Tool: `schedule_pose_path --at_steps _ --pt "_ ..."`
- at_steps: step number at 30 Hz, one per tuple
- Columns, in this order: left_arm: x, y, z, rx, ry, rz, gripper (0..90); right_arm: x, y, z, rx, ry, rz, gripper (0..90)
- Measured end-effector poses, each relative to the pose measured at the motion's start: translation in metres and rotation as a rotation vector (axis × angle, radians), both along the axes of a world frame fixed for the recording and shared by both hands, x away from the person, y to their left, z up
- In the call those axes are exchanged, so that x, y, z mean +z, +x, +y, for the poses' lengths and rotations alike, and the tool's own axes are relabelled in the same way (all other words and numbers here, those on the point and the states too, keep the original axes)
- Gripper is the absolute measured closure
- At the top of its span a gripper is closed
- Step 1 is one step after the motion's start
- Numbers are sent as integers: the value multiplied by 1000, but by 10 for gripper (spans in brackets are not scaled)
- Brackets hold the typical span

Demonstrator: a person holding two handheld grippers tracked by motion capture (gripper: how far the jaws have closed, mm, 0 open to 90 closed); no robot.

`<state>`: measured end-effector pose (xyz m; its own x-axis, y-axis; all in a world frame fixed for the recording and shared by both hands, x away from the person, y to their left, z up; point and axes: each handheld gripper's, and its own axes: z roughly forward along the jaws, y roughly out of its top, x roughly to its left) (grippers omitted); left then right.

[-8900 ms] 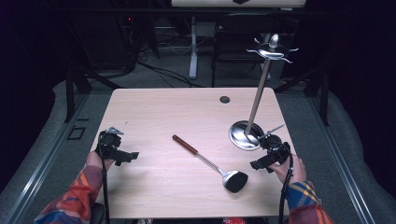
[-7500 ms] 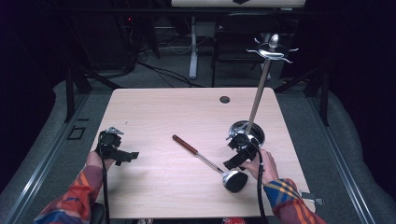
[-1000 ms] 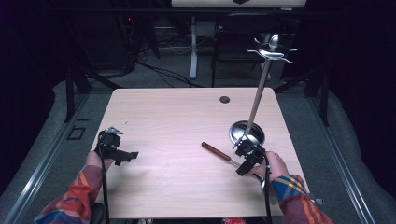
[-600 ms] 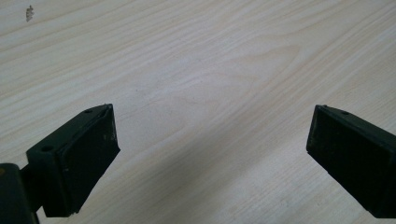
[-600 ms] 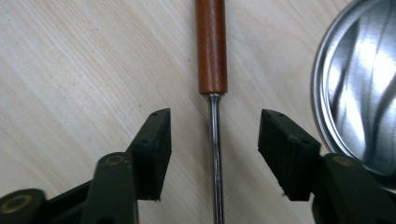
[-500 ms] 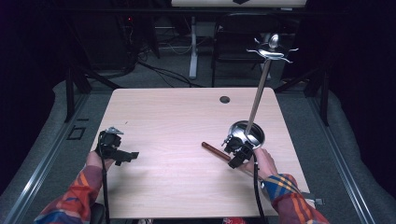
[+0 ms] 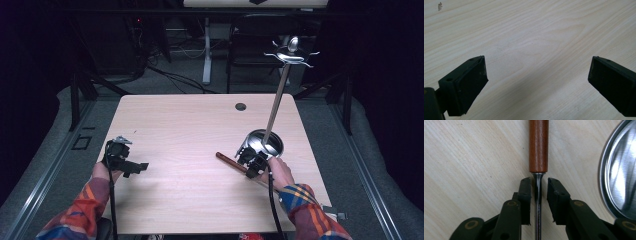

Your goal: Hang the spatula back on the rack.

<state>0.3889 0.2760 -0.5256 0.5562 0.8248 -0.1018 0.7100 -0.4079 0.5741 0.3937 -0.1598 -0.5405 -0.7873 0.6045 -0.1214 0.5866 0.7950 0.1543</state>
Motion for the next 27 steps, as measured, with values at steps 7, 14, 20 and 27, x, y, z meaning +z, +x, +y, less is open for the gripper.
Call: schedule_pose_path --at_steps 7,14,20,27 --pt "0 0 0 1 -1 -1 20 -2 2 1 0 -18 -2 797" --pt "1 0 1 -2 -2 -3 20 -4 1 3 -6 -12 3 839" --pt "1 0 2 -3 -1 -2 20 -3 1 2 9 -5 -2 842" --pt "1 0 2 0 1 -3 20 7 -4 0 6 24 -41 844"
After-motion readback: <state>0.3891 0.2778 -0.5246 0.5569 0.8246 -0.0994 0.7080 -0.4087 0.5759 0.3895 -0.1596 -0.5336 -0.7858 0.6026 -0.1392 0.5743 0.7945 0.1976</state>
